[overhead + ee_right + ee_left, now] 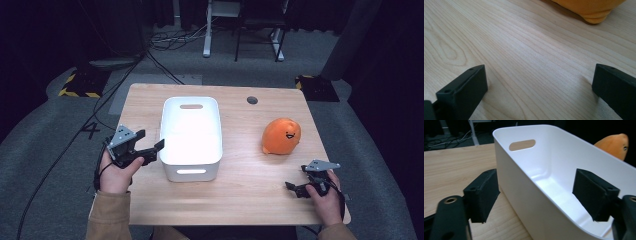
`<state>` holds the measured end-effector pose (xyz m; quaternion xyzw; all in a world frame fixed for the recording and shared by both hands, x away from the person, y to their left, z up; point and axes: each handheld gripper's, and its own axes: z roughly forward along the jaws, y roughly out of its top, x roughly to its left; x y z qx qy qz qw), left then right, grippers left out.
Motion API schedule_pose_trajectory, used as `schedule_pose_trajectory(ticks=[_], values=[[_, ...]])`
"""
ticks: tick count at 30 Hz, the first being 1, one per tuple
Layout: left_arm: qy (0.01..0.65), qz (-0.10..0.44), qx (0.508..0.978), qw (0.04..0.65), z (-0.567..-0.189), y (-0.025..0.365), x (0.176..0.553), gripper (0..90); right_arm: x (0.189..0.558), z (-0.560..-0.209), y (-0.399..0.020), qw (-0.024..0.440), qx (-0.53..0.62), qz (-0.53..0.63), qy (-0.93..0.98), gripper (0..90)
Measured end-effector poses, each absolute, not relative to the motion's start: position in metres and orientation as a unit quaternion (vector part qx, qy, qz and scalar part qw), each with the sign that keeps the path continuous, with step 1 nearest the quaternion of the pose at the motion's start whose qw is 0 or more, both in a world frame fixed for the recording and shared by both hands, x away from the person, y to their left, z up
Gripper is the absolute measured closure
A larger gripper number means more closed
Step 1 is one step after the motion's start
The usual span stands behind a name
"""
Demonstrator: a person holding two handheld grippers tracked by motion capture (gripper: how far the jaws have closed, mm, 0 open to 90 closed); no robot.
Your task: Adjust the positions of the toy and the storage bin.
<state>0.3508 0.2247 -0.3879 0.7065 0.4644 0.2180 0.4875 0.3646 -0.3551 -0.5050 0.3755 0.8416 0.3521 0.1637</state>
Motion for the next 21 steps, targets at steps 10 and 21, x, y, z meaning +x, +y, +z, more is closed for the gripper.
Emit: schedule_pose_trajectory(ticks=[10, 21], values=[[0.464, 0.202, 0.718, 0.479, -0.404, 0.219, 0.362, 26.9, 0.365, -0.505, -0.355, 0.164, 0.375, 0.352, 0.842, 0.1], [0.429, 0.177, 0.754, 0.465, -0.408, 0.203, 0.359, 35.7, 0.365, -0.505, -0.355, 0.164, 0.375, 0.352, 0.842, 0.1]])
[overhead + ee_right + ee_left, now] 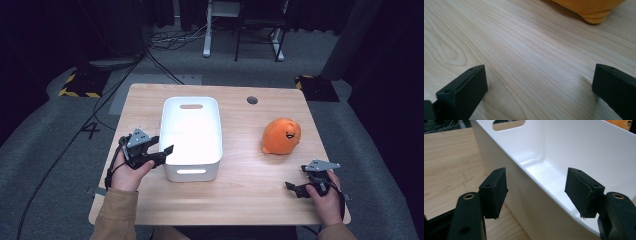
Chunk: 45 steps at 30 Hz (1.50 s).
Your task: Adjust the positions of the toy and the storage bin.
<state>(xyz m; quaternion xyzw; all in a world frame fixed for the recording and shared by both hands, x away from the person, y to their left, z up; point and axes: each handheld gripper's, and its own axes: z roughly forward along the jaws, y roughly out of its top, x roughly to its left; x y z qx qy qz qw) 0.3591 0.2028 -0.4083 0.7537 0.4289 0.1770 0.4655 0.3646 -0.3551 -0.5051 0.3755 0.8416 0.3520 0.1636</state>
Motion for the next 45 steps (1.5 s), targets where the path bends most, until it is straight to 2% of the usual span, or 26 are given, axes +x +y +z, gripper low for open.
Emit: schedule_pose_trajectory(ticks=[14, 28, 35, 45], values=[[0.403, 0.192, 0.777, 0.444, -0.401, 0.190, 0.346, 34.6, 0.365, -0.505, -0.355, 0.164, 0.375, 0.352, 0.842, 0.1], [0.370, 0.172, 0.797, 0.445, -0.399, 0.156, 0.326, 33.1, 0.365, -0.505, -0.356, 0.163, 0.372, 0.353, 0.843, 0.1], [0.364, 0.157, 0.805, 0.441, -0.398, 0.135, 0.311, 29.4, 0.365, -0.505, -0.356, 0.163, 0.372, 0.352, 0.843, 0.1], [0.347, 0.164, 0.814, 0.436, -0.395, 0.119, 0.293, 26.4, 0.365, -0.505, -0.356, 0.163, 0.372, 0.353, 0.843, 0.1]])
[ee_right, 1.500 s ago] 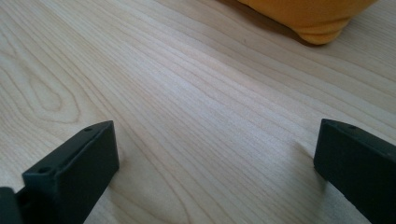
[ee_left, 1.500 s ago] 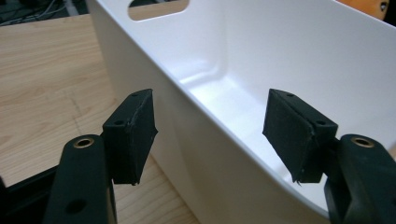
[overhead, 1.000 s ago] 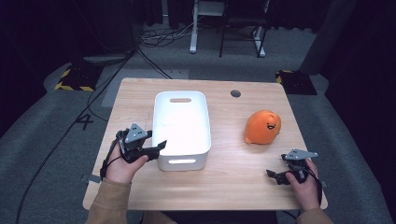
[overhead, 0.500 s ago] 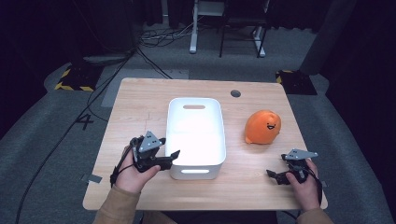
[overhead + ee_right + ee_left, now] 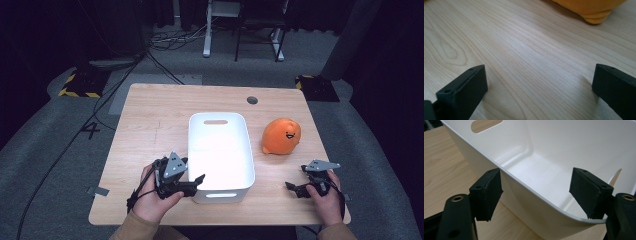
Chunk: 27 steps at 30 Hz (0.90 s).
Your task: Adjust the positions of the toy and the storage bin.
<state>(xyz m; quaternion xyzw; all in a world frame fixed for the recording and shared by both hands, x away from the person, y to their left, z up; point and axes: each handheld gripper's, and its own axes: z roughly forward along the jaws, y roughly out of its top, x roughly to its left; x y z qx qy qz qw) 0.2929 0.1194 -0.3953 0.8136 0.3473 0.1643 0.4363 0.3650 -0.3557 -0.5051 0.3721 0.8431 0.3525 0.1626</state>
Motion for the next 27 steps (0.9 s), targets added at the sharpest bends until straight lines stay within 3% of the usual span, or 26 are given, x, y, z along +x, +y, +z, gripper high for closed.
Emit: schedule_pose_trajectory(ticks=[27], values=[[0.336, 0.141, 0.828, 0.427, -0.393, 0.103, 0.268, 24.6, 0.365, -0.505, -0.356, 0.163, 0.372, 0.352, 0.843, 0.1]])
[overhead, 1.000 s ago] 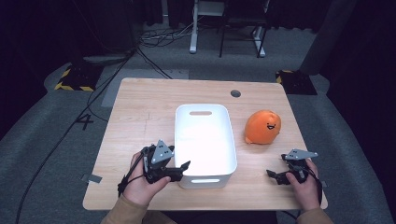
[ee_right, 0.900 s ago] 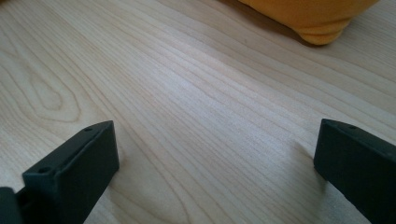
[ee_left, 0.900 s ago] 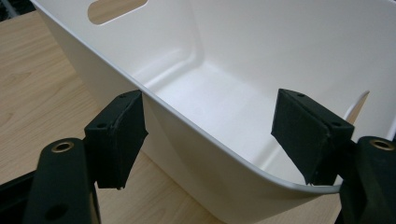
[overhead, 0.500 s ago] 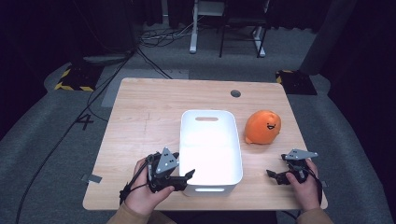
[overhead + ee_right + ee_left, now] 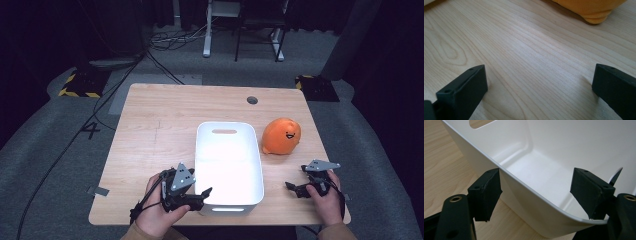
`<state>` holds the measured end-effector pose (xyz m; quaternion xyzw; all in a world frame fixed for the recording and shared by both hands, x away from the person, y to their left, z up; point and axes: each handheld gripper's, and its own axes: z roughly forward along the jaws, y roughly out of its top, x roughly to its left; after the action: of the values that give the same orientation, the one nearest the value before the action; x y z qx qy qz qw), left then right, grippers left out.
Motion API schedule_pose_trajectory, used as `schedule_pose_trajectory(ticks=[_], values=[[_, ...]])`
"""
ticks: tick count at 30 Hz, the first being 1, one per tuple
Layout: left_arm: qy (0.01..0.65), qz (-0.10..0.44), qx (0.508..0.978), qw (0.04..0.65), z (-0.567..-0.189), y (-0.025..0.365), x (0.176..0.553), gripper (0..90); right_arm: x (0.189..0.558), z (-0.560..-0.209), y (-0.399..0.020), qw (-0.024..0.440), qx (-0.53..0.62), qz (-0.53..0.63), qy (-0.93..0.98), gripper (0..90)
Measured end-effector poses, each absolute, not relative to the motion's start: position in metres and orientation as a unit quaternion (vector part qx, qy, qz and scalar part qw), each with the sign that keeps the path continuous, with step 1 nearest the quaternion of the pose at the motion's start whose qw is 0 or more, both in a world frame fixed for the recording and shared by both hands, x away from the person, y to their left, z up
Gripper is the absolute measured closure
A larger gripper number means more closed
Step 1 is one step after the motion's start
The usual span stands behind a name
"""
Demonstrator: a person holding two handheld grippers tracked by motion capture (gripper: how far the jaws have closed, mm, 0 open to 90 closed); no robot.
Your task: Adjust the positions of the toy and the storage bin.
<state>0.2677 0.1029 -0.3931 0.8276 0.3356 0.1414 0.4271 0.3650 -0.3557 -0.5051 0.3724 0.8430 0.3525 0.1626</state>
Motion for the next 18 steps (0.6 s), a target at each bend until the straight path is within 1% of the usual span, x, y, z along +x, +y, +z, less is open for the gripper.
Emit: schedule_pose_trajectory(ticks=[5, 7, 11, 18], values=[[0.334, 0.143, 0.824, 0.435, -0.388, 0.104, 0.266, 19.9, 0.365, -0.505, -0.356, 0.162, 0.372, 0.353, 0.843, 0.1], [0.336, 0.141, 0.818, 0.445, -0.386, 0.105, 0.265, 21.7, 0.365, -0.505, -0.356, 0.162, 0.372, 0.352, 0.843, 0.1], [0.336, 0.147, 0.813, 0.452, -0.380, 0.109, 0.264, 21.7, 0.365, -0.505, -0.356, 0.163, 0.372, 0.352, 0.843, 0.1], [0.352, 0.174, 0.799, 0.455, -0.370, 0.131, 0.274, 22.1, 0.365, -0.505, -0.356, 0.163, 0.372, 0.352, 0.843, 0.1]])
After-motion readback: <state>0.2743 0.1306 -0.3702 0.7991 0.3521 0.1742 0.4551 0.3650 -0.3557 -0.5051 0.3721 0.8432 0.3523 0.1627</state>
